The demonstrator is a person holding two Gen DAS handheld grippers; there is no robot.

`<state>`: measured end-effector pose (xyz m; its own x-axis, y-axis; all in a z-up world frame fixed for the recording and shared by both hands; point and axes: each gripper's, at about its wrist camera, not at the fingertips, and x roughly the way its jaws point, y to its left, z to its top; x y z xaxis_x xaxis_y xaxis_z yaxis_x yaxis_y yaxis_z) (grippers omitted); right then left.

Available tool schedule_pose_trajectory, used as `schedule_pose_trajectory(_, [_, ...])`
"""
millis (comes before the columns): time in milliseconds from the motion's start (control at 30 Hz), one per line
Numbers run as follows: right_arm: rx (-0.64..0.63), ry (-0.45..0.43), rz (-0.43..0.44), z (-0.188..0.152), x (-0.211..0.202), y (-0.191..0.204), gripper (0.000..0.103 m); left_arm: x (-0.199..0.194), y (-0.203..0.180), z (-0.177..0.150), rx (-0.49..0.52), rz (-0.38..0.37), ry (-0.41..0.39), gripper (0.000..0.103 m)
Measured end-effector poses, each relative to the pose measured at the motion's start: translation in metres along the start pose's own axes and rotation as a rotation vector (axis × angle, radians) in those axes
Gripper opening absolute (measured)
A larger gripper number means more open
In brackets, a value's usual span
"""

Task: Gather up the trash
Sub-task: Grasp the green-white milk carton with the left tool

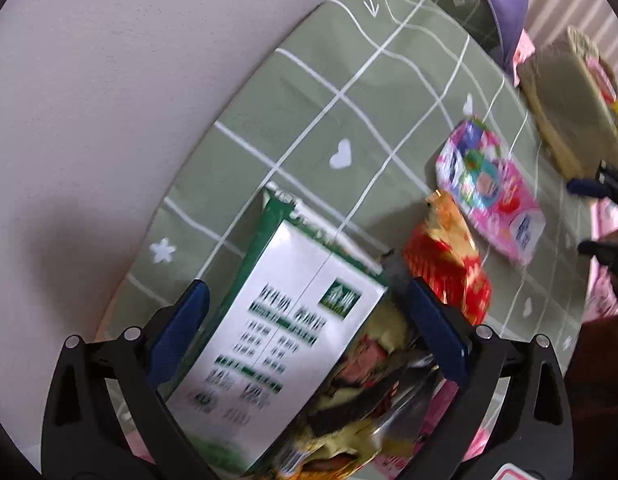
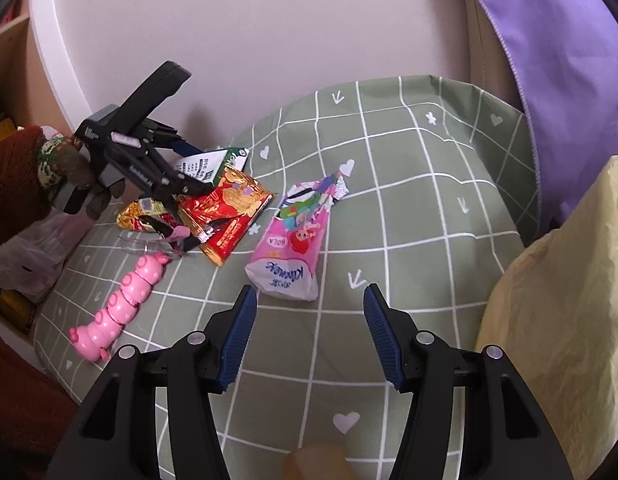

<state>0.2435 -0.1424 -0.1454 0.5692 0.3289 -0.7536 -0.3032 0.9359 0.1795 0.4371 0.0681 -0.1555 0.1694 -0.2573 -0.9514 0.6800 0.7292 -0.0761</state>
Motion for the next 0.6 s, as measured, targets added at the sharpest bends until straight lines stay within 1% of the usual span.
schedule_pose_trajectory(67, [0.01, 0.006, -0.024, -0.002, -0.002, -0.002, 0.053, -0.001, 0.001, 0.001, -0.02, -0.021, -0.01, 0.094])
schedule_pose_trajectory(100, [0.021, 0.011, -0.036, -0.002, -0.002, -0.004, 0.053, -0.002, 0.001, 0.001, -0.036, -0.007, -0.014, 0.093])
schedule_pose_trajectory(133, [0.034, 0.014, -0.048, -0.002, -0.002, -0.006, 0.053, -0.001, 0.003, 0.0, -0.058, 0.026, -0.012, 0.086])
schedule_pose_trajectory(167, [0.043, 0.016, -0.052, -0.002, -0.002, -0.008, 0.053, 0.0, 0.005, -0.001, -0.079, 0.059, -0.006, 0.085])
schedule_pose_trajectory(267, [0.056, 0.02, -0.061, -0.002, -0.001, -0.011, 0.053, -0.004, 0.014, 0.006, -0.115, 0.071, -0.007, 0.082])
schedule_pose_trajectory(333, [0.053, 0.013, -0.072, -0.001, -0.001, -0.01, 0.053, -0.008, 0.016, 0.001, -0.133, 0.086, -0.014, 0.076])
schedule_pose_trajectory(400, [0.054, 0.009, -0.07, -0.001, 0.0, -0.011, 0.053, -0.013, 0.015, -0.003, -0.155, 0.071, -0.025, 0.074])
schedule_pose_trajectory(433, [0.053, 0.009, -0.07, 0.0, 0.001, -0.01, 0.053, -0.019, 0.014, -0.006, -0.171, 0.069, -0.042, 0.067])
schedule_pose_trajectory(467, [0.047, 0.009, -0.072, 0.002, 0.002, -0.01, 0.053, -0.024, 0.013, -0.008, -0.189, 0.07, -0.063, 0.062])
schedule_pose_trajectory(500, [0.041, 0.008, -0.076, 0.004, 0.003, -0.01, 0.053, -0.033, 0.015, -0.01, -0.22, 0.071, -0.095, 0.052])
schedule_pose_trajectory(533, [0.032, 0.005, -0.079, 0.006, 0.002, -0.009, 0.053, -0.044, 0.017, -0.013, -0.26, 0.071, -0.135, 0.048])
schedule_pose_trajectory(600, [0.025, -0.004, -0.076, 0.011, 0.002, -0.01, 0.053, -0.066, 0.018, -0.017, -0.313, 0.061, -0.214, 0.048])
